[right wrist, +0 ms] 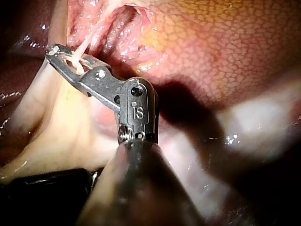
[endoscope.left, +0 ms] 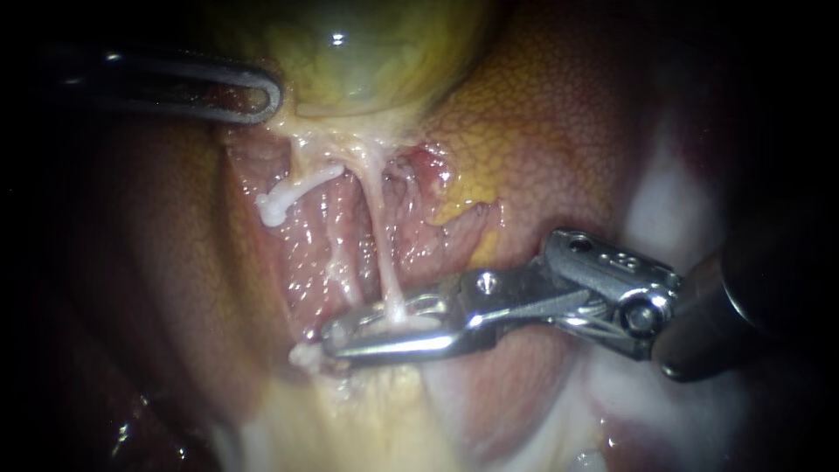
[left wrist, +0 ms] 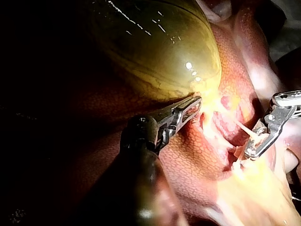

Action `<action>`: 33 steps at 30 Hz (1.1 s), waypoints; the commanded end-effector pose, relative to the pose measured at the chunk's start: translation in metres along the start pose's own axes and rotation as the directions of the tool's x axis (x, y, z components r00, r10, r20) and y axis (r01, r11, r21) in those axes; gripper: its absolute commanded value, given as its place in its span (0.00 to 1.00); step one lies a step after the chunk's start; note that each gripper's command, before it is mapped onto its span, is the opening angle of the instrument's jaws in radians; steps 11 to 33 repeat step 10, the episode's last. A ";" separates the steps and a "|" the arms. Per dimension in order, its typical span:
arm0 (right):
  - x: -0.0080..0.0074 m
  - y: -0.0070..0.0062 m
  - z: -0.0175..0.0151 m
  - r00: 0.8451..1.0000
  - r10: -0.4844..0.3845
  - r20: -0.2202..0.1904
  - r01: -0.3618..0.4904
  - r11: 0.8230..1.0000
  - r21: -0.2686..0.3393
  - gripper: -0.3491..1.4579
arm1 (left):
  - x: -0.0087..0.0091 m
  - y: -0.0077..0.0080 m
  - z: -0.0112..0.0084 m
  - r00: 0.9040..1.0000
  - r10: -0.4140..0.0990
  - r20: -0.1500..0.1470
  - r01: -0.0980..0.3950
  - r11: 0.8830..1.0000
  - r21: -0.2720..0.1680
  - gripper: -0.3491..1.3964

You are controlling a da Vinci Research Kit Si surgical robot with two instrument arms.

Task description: Clipping first clip right tube

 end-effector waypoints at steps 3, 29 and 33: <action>-0.0002 0.0001 0.0000 1.000 -0.002 0.001 0.002 1.000 0.000 0.00 | 0.0000 0.0000 0.0000 1.000 0.000 0.000 0.000 1.000 0.000 0.00; -0.0002 0.0002 -0.0001 1.000 -0.002 0.001 0.002 1.000 0.000 0.00 | 0.0000 0.0000 0.0000 1.000 0.000 0.000 0.000 1.000 0.000 0.00; -0.0002 0.0002 -0.0001 1.000 -0.002 0.001 0.002 1.000 0.000 0.00 | 0.0000 0.0000 0.0000 1.000 0.000 0.000 0.000 1.000 0.000 0.00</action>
